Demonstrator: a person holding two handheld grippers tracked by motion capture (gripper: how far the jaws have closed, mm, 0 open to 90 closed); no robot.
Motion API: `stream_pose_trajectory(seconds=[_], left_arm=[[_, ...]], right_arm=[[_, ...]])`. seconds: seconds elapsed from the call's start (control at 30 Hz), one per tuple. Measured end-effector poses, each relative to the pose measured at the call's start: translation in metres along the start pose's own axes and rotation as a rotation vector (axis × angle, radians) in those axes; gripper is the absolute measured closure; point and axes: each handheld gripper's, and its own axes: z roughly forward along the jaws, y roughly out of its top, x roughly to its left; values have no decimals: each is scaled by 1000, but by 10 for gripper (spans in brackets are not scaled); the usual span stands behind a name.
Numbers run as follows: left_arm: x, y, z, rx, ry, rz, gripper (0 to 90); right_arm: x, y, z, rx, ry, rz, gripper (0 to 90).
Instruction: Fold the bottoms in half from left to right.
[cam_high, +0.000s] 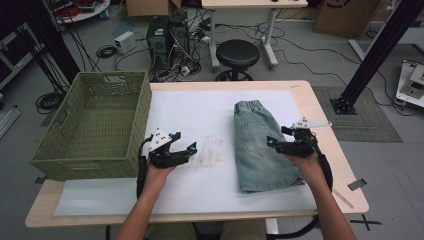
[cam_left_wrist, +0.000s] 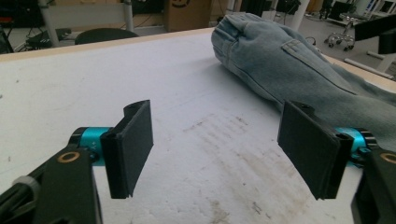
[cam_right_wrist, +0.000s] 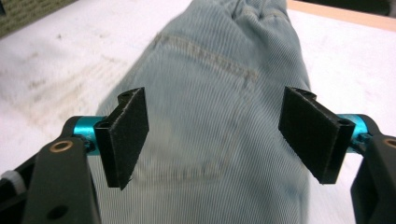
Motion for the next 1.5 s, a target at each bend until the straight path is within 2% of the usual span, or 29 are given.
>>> stream_pose_trajectory(seconds=[0.07,0.17,0.33,0.43,0.53,0.6,0.77,0.87,1.03,1.2,1.37,1.5], left_arm=[[3,0,0,-2,3,0,244],[7,1,2,1,1,11,231],[10,6,5,-5,-24,1,231],[8,7,7,-1,-34,11,231],[5,7,7,7,-39,16,231],[5,6,7,11,-38,19,231],[6,7,6,3,-30,5,231],[8,6,5,6,-29,3,231],[10,5,4,8,-26,-5,231],[10,5,4,9,-25,-3,231],[10,4,5,14,-30,-6,231],[10,4,6,14,-34,-10,231]], right_arm=[[-4,12,12,27,43,13,211],[-7,28,29,29,45,20,206],[-10,50,57,48,29,9,208],[-11,56,70,50,34,16,262],[-8,60,87,99,20,2,287],[-5,61,98,132,-5,-7,303],[-1,54,121,179,-41,-20,334],[-2,49,129,189,-48,-2,335],[4,43,137,197,-109,-76,338],[6,35,137,163,-127,-87,338],[6,36,132,160,-114,-64,337],[1,41,112,105,-53,9,331]])
